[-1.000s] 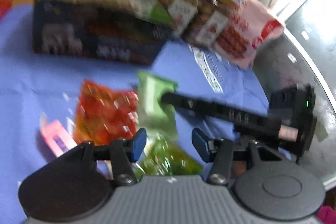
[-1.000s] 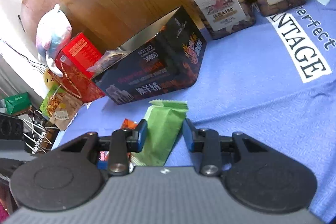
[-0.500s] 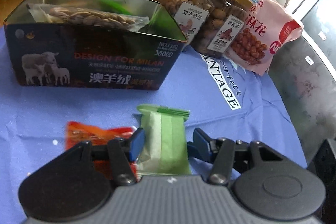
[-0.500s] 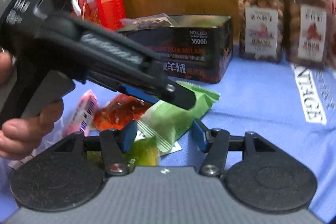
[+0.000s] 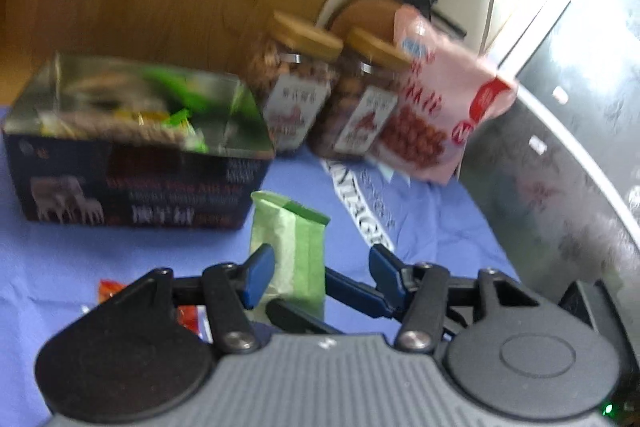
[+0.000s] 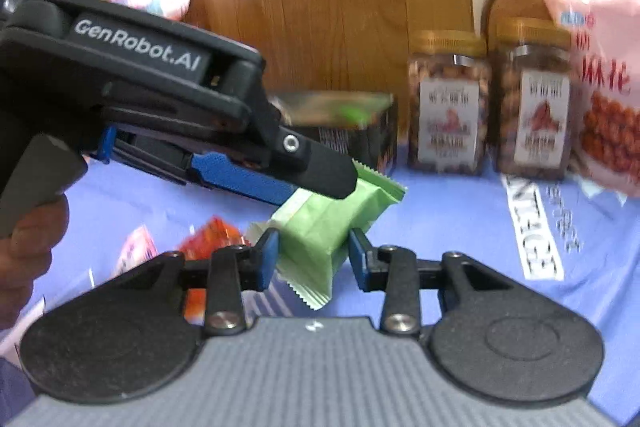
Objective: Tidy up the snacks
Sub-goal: 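Carry the light green packet into the black tin and release, then grasp the red spicy snack bag with the left gripper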
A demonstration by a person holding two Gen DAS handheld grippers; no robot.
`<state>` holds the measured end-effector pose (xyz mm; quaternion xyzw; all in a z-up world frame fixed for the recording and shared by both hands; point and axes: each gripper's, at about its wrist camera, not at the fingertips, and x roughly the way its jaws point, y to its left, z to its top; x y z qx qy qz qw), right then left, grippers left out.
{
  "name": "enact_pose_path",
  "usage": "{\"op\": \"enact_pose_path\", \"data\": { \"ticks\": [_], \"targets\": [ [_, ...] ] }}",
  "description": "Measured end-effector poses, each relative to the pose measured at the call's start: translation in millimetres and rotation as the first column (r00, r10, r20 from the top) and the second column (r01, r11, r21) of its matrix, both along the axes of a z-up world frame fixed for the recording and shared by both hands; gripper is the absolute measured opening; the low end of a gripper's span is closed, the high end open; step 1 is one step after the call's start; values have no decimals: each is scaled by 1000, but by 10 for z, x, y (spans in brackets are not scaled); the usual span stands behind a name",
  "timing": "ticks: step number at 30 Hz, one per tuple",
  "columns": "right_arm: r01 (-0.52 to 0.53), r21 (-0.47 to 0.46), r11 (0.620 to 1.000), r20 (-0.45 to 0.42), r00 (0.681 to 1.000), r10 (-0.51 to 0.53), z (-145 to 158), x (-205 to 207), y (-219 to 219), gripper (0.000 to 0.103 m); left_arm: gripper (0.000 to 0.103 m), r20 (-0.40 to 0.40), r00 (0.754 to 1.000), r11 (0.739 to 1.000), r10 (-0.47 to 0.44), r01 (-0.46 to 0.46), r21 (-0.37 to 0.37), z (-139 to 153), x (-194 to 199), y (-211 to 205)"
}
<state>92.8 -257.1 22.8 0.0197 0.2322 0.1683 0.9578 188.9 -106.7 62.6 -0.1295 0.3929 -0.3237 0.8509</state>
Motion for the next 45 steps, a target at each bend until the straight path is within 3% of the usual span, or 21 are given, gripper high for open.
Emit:
{"op": "enact_pose_path", "data": {
  "ticks": [10, 13, 15, 17, 19, 21, 24, 26, 29, 31, 33, 34, 37, 40, 43, 45],
  "targets": [
    [-1, 11, 1000, 131, 991, -1, 327, 519, 266, 41, 53, 137, 985, 994, 105, -102, -28, 462, 222, 229],
    [14, 45, 999, 136, 990, -20, 354, 812, 295, 41, 52, 114, 984, 990, 137, -132, -54, 476, 477, 265],
    [51, 31, 998, 132, 990, -55, 339, 911, 322, 41, 52, 125, 976, 984, 181, -178, -28, 444, 573, 270],
    [73, 40, 997, 118, 990, -77, 321, 932, 264, 41, 52, 139, 968, 977, 209, -211, -1, 425, 570, 301],
    [70, 80, 994, 103, 992, -78, 311, 838, 150, 41, 52, 150, 968, 979, 202, -201, -19, 418, 494, 392],
    [48, 127, 991, 61, 997, -56, 288, 684, 33, 42, 53, 152, 968, 980, 197, -198, -11, 402, 369, 515],
    [-35, 259, 965, -80, 995, 58, 153, 503, -120, 48, 55, 98, 979, 984, 177, -179, 4, 283, 178, 706],
    [-55, 328, 943, -183, 976, 121, -1, 460, -177, 48, 56, 38, 988, 989, 148, -148, 21, 118, 98, 797],
    [-14, 446, 895, -331, 926, 179, -255, 466, -241, 47, 56, -48, 987, 983, 152, -146, 113, -148, 105, 817],
    [24, 503, 864, -389, 899, 202, -367, 482, -267, 47, 56, -122, 978, 978, 168, -150, 145, -308, 154, 827],
    [32, 543, 839, -399, 889, 224, -365, 385, -243, 45, 56, -208, 965, 983, 159, -135, 126, -467, 193, 837],
    [27, 553, 833, -404, 883, 240, -374, 390, -220, 44, 57, -210, 965, 985, 155, -137, 101, -517, 166, 850],
    [7, 548, 836, -403, 878, 257, -398, 378, -111, 31, 47, -163, 971, 981, 173, -156, 114, -547, 82, 881],
    [15, 540, 841, -406, 880, 245, -442, 435, -54, 17, 52, -197, 963, 983, 183, -179, 40, -580, 64, 1000],
    [27, 583, 812, -400, 879, 258, -465, 477, -144, 3, 54, -197, 961, 981, 192, -193, 15, -591, 50, 1003],
    [20, 636, 771, -367, 887, 280, -422, 453, -211, 3, 54, -201, 959, 980, 199, -200, 13, -583, 34, 993]
  ]
}}
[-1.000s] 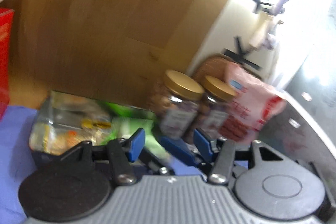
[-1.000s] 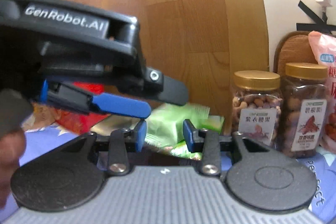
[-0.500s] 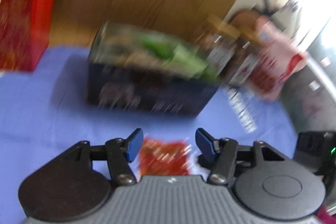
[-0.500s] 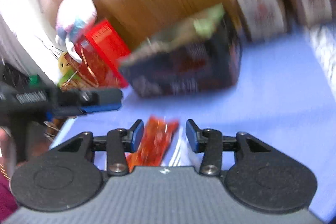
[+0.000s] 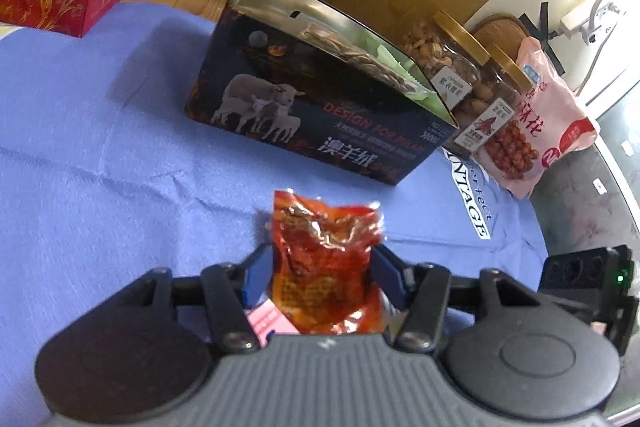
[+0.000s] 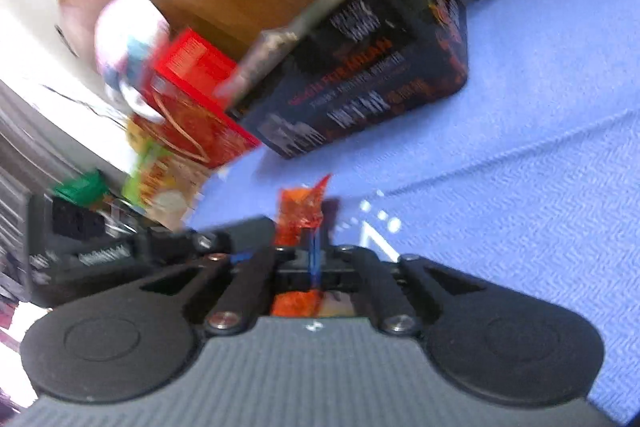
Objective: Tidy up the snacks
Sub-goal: 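Grasp the red spicy snack bag with the left gripper, then carry the red bag into the black tin and release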
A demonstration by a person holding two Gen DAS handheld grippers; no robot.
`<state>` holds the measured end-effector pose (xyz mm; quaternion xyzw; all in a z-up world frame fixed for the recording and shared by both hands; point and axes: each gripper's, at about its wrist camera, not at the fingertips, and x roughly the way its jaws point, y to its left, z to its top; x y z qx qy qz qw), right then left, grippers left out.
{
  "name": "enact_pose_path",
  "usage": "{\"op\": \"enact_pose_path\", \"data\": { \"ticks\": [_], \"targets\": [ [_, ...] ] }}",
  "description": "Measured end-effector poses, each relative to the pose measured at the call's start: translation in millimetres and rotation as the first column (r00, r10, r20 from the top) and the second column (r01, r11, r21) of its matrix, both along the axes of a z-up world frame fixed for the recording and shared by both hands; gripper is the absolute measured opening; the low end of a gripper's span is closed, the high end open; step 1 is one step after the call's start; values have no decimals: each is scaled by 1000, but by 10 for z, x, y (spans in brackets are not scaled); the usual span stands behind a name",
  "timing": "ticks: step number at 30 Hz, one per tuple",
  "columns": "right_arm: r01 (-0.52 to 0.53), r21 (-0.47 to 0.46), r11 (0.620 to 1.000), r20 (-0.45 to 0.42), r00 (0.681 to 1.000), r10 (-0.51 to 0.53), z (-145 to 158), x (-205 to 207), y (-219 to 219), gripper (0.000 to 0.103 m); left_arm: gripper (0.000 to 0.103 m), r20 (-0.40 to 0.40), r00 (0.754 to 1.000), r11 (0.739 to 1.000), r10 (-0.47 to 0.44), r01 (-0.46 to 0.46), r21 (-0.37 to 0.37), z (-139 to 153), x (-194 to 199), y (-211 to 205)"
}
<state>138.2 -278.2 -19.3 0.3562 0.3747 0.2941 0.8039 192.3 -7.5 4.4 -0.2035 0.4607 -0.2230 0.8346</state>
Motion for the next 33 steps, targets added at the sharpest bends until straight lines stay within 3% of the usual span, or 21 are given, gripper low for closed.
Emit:
{"op": "enact_pose_path", "data": {
  "ticks": [3, 10, 14, 17, 21, 25, 28, 30, 33],
  "targets": [
    [28, 18, 999, 57, 998, -29, 183, -17, -4, 3, 54, -1, 1000, 999, 6, -6, -45, 88, 17, -27],
    [62, 63, 996, 185, 980, -73, 677, 171, 13, 3, 54, 145, 989, 997, 38, -28, -72, 634, 136, -40],
    [103, 4, 995, 263, 960, -101, 858, 464, 194, 3, 54, 202, 977, 997, 71, -64, -43, 863, 437, -49],
    [135, -53, 989, 272, 955, -115, 827, 719, 307, 4, 54, 204, 974, 995, 102, -99, -27, 854, 705, -11],
    [243, -265, 933, 320, 935, -153, 709, 852, 476, 10, 56, 183, 973, 990, 139, -130, -58, 694, 957, 13],
    [320, -254, 913, 365, 906, -216, 689, 692, 339, 10, 56, 189, 964, 983, 185, -180, -43, 659, 958, 98],
    [277, -270, 922, 397, 904, -156, 726, 394, 250, 14, 56, 213, 962, 985, 171, -158, -76, 747, 731, 253],
    [174, -310, 935, 375, 926, -48, 672, 138, 269, 30, 56, 230, 961, 988, 153, -146, -45, 771, 471, 357],
    [3, -383, 924, 319, 939, 130, 514, -309, 391, 34, 56, 182, 974, 991, 133, -136, 3, 629, 69, 471]
  ]
}}
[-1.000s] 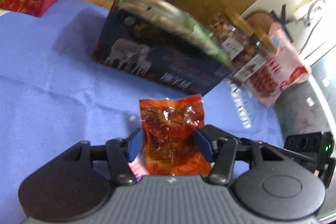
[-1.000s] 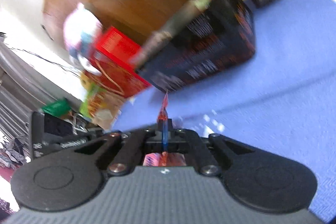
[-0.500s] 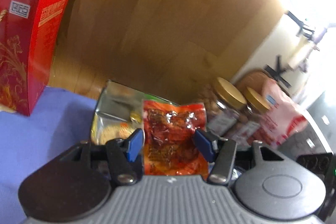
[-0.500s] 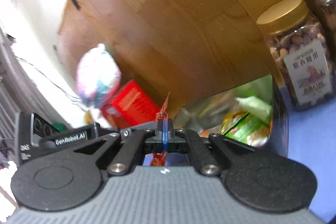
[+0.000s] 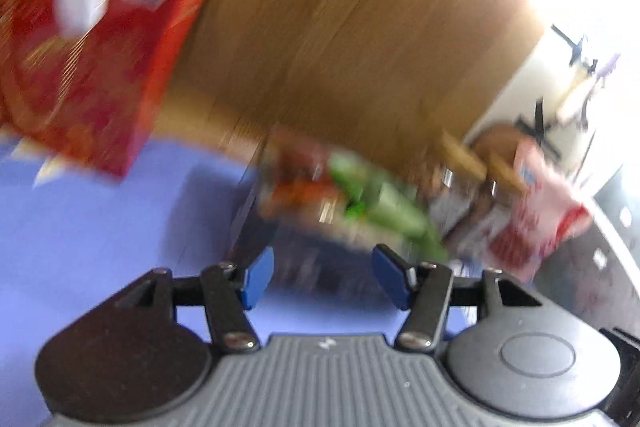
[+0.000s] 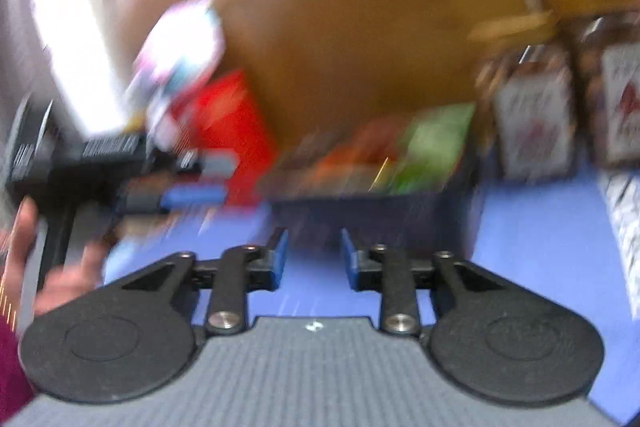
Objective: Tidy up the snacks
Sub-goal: 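Carry the red bag into the black tin and release, then move the left gripper to the pink UHA candy box and grasp it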
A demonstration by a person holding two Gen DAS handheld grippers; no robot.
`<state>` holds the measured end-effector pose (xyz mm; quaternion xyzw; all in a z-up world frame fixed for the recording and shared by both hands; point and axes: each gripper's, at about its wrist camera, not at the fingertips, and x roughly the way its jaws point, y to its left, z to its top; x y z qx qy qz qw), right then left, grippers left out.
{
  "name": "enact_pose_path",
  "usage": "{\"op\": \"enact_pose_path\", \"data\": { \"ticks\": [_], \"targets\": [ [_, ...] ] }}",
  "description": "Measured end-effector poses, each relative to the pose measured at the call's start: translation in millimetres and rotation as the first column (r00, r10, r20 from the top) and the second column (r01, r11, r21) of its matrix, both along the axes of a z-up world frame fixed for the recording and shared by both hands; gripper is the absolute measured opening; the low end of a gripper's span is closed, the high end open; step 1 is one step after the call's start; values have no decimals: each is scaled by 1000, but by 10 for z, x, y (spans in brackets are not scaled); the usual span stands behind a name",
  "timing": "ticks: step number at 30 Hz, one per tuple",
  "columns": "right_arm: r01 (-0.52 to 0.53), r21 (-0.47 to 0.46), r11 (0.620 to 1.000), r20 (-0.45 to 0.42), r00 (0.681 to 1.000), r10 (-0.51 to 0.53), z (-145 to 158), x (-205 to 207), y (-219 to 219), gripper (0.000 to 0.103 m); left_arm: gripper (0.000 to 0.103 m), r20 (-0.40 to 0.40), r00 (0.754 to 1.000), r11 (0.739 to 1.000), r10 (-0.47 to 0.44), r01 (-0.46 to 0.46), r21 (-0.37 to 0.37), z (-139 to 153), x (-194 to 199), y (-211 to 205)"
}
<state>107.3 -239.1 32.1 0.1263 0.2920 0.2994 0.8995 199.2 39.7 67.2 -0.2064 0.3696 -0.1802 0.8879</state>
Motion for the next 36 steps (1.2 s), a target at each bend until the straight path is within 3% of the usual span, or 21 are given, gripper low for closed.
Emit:
{"op": "enact_pose_path", "data": {
  "ticks": [5, 10, 12, 14, 17, 21, 23, 26, 36],
  "targets": [
    [-119, -96, 988, -11, 993, 119, -199, -664, 265, 34, 56, -82, 997, 996, -7, 14, 91, -359, -684, -19],
    [-117, -226, 967, 29, 992, 127, -298, -854, 584, 35, 59, -50, 999, 983, 2, 7, 181, -432, -1095, -118],
    [-109, -289, 951, 42, 991, 127, -310, -861, 666, 27, 59, -51, 999, 982, 6, 3, 189, -426, -1155, -107],
    [-123, -308, 943, 48, 988, 144, -269, -887, 639, 27, 59, -50, 999, 981, 11, -1, 194, -406, -1204, -84],
    [-119, -344, 931, 90, 983, 159, -234, -1045, 351, 27, 61, -14, 1000, 965, 17, -13, 260, -362, -1267, -118],
    [108, -327, 939, 114, 991, -74, -216, -989, -50, 35, 61, 16, 999, 929, 30, -34, 369, -384, -1287, -230],
    [153, -277, 949, 117, 985, -125, -185, -1037, -202, 35, 61, 26, 999, 911, 40, -47, 409, -401, -1299, -276],
    [165, -222, 961, 101, 984, -146, -197, -1097, -293, 35, 61, 30, 998, 901, 50, -58, 431, -418, -1313, -300],
    [126, -225, 966, 92, 990, -107, -229, -1258, -222, 36, 61, 21, 996, 879, 89, -88, 469, -450, -1331, -263]
  ]
}}
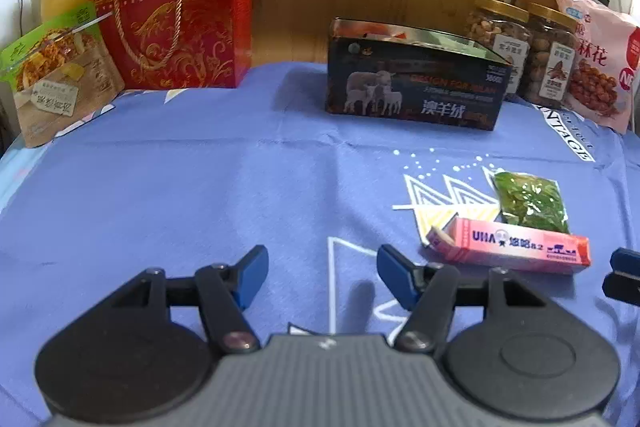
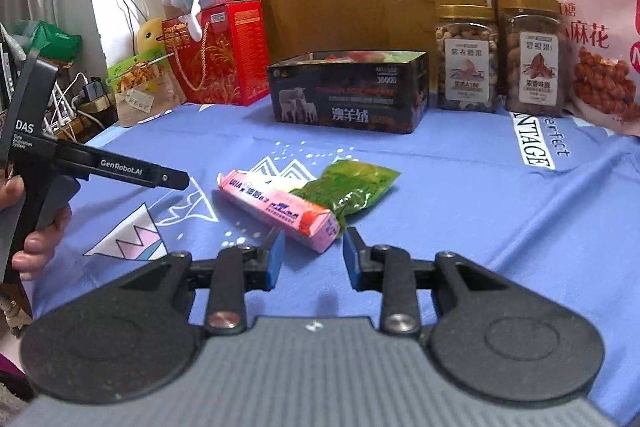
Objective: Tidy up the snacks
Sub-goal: 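Move the left gripper to the pink UHA candy box and grasp it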
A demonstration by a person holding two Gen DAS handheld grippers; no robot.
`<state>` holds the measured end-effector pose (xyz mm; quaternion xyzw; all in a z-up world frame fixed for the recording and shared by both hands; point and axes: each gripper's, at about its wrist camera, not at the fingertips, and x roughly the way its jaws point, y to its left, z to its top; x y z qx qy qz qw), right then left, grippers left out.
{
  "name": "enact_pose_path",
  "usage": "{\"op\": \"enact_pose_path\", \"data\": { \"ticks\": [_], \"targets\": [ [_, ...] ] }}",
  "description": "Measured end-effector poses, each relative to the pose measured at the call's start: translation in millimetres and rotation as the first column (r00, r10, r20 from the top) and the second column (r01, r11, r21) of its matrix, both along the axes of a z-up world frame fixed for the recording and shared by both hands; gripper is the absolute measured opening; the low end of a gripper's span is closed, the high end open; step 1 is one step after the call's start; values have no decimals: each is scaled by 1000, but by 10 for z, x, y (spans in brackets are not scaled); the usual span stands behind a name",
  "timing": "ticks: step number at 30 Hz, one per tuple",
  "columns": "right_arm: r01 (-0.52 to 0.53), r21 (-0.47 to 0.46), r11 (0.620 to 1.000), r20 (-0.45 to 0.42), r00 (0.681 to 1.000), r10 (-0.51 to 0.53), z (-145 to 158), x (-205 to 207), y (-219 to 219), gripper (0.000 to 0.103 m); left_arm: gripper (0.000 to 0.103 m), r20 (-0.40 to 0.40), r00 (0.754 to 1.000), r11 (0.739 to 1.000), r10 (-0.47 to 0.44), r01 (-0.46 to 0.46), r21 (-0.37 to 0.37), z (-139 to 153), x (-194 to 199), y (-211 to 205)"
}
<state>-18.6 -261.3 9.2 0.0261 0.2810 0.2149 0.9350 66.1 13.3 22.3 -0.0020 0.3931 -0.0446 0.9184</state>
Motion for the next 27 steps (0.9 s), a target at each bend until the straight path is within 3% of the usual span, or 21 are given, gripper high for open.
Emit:
{"op": "enact_pose_path", "data": {
  "ticks": [17, 20, 22, 24, 27],
  "targets": [
    [10, 34, 999, -37, 999, -9, -71, 87, -117, 40, 63, -11, 1000, 1000, -15, 15, -5, -37, 64, -4],
    [2, 29, 1000, -44, 999, -1, -82, 103, -100, 41, 63, 4, 1000, 998, -26, 26, -51, 8, 52, 50],
    [-6, 29, 1000, -46, 999, 7, -86, 119, -95, 41, 64, 8, 999, 991, -44, 45, -125, 50, 53, 110],
    [-14, 28, 1000, -47, 999, 15, -91, 130, -80, 41, 74, 3, 997, 975, -77, 76, -210, 86, 73, 142],
    [-26, 27, 999, -55, 998, 27, -108, 158, -54, 41, 75, 3, 991, 947, -131, 126, -296, 102, 110, 104]
  ]
}}
